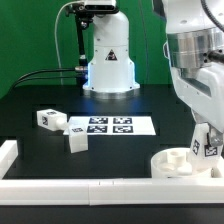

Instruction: Assemble stool

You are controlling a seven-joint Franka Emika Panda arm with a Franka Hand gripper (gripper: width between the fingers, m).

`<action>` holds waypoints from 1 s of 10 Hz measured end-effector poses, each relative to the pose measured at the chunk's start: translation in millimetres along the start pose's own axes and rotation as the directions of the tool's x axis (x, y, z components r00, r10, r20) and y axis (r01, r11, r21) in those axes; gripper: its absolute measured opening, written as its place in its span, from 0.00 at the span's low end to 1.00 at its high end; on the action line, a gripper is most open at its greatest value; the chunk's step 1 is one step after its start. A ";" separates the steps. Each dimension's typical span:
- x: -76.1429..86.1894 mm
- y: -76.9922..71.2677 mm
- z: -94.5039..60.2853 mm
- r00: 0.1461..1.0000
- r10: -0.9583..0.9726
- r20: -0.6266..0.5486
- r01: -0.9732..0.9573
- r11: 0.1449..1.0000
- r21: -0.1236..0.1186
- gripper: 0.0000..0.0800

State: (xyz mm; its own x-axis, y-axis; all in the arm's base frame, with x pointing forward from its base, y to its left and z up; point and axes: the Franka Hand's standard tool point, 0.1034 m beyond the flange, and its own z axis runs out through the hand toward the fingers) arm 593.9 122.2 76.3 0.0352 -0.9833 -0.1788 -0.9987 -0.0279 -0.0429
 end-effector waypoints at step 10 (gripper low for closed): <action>-5.1 -0.8 -12.7 0.767 -0.640 0.037 0.641 0.767 -0.017 0.81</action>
Offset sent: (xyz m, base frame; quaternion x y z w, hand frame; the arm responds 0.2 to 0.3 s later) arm -0.0061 -0.0025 -0.0012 -0.0592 0.0262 -0.2562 0.9644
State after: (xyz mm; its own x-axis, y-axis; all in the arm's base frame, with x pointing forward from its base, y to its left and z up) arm 594.1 124.9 89.7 0.6677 -0.7299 -0.1462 -0.7444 -0.6548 -0.1306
